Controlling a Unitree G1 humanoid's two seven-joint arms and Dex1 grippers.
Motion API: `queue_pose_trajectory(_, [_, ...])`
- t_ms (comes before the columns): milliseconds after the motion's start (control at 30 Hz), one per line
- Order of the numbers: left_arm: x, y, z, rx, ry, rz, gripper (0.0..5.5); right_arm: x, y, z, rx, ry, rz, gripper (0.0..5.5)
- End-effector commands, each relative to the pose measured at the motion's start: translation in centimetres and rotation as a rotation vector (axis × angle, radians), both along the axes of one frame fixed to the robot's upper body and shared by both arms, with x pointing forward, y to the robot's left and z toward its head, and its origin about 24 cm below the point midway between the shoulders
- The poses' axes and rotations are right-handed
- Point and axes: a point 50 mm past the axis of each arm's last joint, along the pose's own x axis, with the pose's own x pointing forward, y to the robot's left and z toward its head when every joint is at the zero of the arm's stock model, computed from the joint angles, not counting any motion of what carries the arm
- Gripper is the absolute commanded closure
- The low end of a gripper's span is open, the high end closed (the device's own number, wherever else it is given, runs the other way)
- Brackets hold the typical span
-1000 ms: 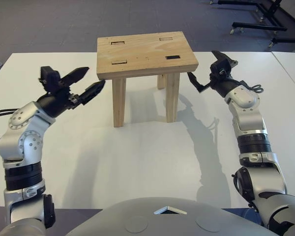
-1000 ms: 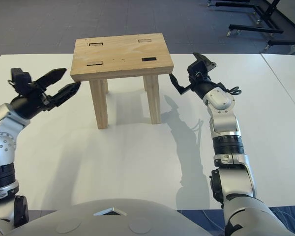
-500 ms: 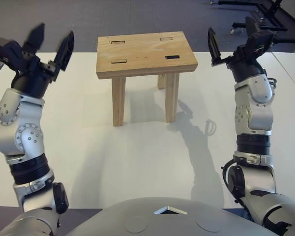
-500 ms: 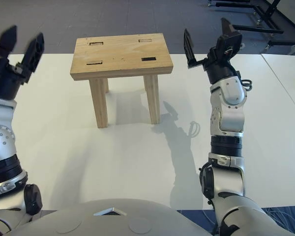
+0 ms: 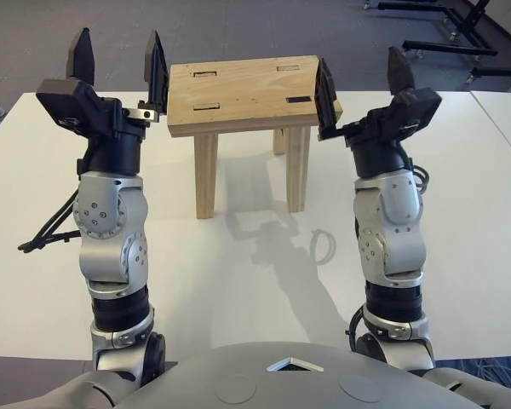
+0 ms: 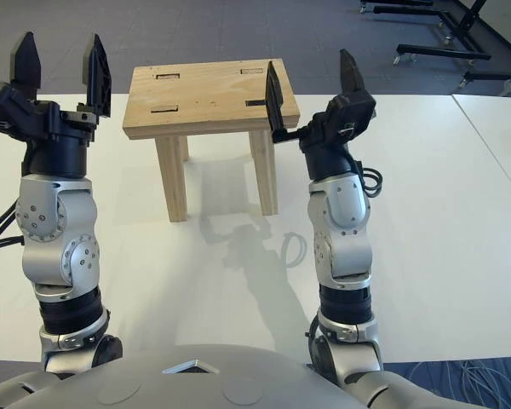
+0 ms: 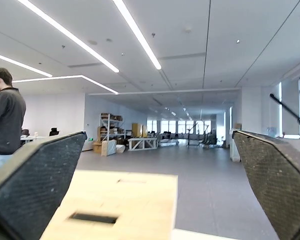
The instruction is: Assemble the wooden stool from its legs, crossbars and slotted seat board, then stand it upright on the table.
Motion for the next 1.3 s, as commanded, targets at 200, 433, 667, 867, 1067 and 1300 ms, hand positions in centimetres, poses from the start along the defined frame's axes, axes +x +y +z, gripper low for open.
queue_pose_trajectory(200, [1.6,1.0,-4.8,0.025,0.142,0.092,1.13,1.6,1.1,-2.0,-0.045,0.018,-0.005,0.13])
queue_pose_trajectory(433, [3.6,1.1,-4.7,0.088,0.099,0.115,1.13,1.7,1.8,-1.9,-0.057,-0.007,0.023,0.13])
queue_pose_trajectory(667, [3.5,0.3,-3.6,0.094,0.039,0.075,1.13,1.9,1.6,-0.5,-0.088,-0.076,-0.008,0.13])
queue_pose_trajectory(867, [3.2,-0.2,-2.6,0.113,0.011,0.061,1.13,2.7,0.6,0.8,-0.003,-0.078,-0.110,0.13])
queue_pose_trajectory(1067, [3.0,-0.7,-2.5,0.146,0.003,0.085,1.13,2.6,0.4,0.4,-0.003,-0.054,-0.125,0.13])
queue_pose_trajectory(1300, [2.9,-1.4,-2.5,0.169,-0.003,0.084,1.13,2.8,0.1,0.2,-0.028,-0.047,-0.134,0.13])
